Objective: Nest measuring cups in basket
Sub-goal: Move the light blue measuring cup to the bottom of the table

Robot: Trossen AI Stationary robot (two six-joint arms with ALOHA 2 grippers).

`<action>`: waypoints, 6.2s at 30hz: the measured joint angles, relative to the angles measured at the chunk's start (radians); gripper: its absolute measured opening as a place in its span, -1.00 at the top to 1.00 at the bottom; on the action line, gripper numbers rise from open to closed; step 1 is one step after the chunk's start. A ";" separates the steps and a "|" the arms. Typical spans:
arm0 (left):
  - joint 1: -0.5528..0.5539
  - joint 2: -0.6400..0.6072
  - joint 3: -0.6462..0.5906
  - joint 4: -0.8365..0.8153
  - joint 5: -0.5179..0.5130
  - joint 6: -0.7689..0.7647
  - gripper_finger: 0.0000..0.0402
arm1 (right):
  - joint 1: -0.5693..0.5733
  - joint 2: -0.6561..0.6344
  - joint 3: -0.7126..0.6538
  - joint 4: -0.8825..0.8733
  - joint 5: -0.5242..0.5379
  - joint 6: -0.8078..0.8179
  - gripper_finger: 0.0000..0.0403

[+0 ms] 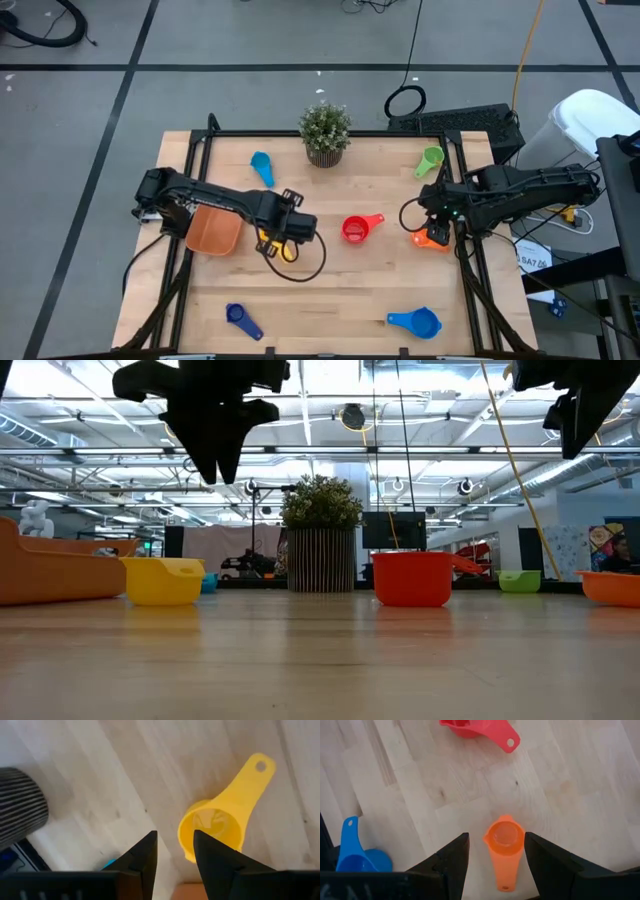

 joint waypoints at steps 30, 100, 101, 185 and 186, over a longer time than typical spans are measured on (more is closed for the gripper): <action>0.316 -0.086 -0.014 -0.171 -0.092 -0.016 0.36 | 0.019 -0.064 -0.173 0.043 -0.078 0.072 0.09; 0.850 -0.085 -0.531 0.475 0.069 0.602 0.36 | 0.112 -0.195 -0.173 0.194 -0.024 0.145 0.09; 0.850 -0.085 -0.533 0.491 0.069 0.596 0.36 | 0.112 -0.195 -0.173 0.195 -0.024 0.144 0.09; 0.049 -0.263 -0.246 0.525 0.015 0.075 0.96 | 0.009 -0.186 0.104 0.333 0.917 -0.331 0.09; 0.039 -0.258 -0.245 0.529 0.017 0.063 0.96 | 0.009 -0.186 0.104 0.331 0.917 -0.334 0.09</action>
